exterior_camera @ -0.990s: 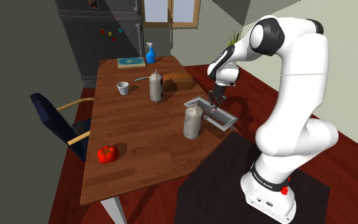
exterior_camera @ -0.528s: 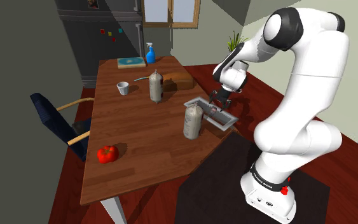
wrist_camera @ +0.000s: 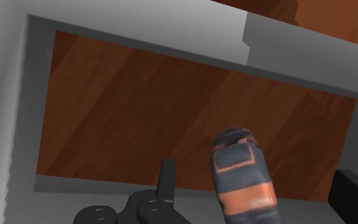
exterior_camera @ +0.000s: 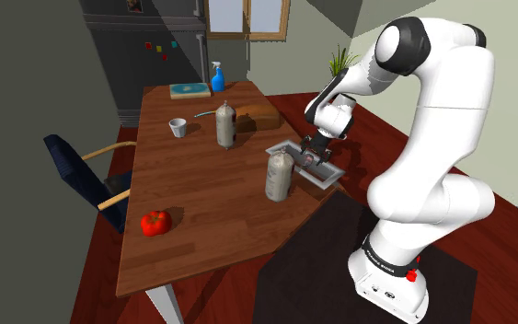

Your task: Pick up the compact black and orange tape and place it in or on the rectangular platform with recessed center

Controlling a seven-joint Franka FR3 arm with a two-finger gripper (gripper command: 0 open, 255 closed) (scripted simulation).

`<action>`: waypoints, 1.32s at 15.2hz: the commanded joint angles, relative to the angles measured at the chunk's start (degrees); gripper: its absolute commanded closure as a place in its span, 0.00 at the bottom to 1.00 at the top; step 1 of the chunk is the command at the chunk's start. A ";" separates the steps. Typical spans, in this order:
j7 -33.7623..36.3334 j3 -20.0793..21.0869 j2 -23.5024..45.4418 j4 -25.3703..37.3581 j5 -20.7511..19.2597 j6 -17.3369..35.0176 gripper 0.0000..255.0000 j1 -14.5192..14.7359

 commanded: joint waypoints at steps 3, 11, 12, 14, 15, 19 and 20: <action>-0.02 0.02 0.08 0.04 0.02 0.06 0.00 0.00; -0.06 0.02 -0.06 -0.10 0.04 0.05 1.00 -0.03; -0.08 0.06 -0.11 -0.21 0.10 0.11 1.00 -0.03; -0.01 0.02 0.08 0.04 0.02 0.06 1.00 -0.01; 0.40 -0.18 -0.69 -0.13 -0.31 -0.52 1.00 0.12; 2.03 -0.92 -3.70 -0.68 -1.65 -2.90 1.00 0.57; 2.44 -1.10 -4.43 -0.79 -1.99 -3.51 1.00 0.66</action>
